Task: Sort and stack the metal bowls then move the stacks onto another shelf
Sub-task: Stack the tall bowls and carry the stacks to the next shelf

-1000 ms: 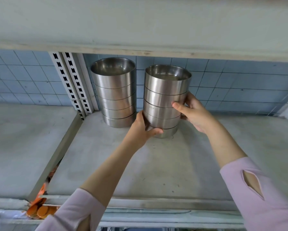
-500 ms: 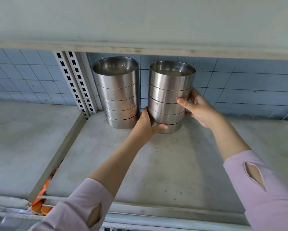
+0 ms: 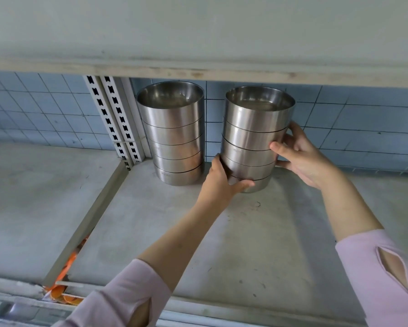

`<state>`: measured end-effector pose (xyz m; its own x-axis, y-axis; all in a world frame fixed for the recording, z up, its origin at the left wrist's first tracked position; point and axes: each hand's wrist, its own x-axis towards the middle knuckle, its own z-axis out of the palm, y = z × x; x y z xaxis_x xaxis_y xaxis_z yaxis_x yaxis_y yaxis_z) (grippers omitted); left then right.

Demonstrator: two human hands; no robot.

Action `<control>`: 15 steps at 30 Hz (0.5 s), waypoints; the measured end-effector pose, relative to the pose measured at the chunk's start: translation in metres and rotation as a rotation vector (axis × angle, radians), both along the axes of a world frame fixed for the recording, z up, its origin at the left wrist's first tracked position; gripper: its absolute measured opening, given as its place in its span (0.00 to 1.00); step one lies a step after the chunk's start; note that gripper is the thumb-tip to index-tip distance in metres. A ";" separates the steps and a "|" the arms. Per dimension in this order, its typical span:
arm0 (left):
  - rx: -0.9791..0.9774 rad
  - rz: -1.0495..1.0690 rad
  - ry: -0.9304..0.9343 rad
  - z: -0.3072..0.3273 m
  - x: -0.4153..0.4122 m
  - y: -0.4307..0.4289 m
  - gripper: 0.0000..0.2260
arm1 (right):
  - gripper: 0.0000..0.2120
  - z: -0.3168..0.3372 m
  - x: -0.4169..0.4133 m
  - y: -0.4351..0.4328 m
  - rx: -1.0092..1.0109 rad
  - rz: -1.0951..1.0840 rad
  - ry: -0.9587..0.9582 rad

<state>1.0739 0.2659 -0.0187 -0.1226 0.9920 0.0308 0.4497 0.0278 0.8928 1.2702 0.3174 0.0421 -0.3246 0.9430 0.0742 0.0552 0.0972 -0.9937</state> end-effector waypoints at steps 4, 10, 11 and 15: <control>0.006 0.042 0.057 0.000 0.005 0.000 0.49 | 0.42 -0.003 -0.005 -0.008 0.043 -0.051 0.003; -0.114 -0.081 0.127 0.010 -0.003 -0.034 0.46 | 0.41 -0.019 -0.024 -0.057 0.030 -0.476 0.035; -0.098 -0.097 0.141 0.012 -0.011 -0.050 0.41 | 0.34 -0.022 -0.030 -0.074 0.052 -0.556 0.023; 0.085 -0.164 0.235 0.017 -0.076 -0.134 0.23 | 0.15 -0.032 -0.076 -0.153 0.158 -0.561 -0.109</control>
<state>0.9981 0.1320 -0.0014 0.0594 0.9905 0.1237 0.6366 -0.1330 0.7596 1.1942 0.1644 0.0104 0.2070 0.9528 0.2221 0.2420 0.1701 -0.9553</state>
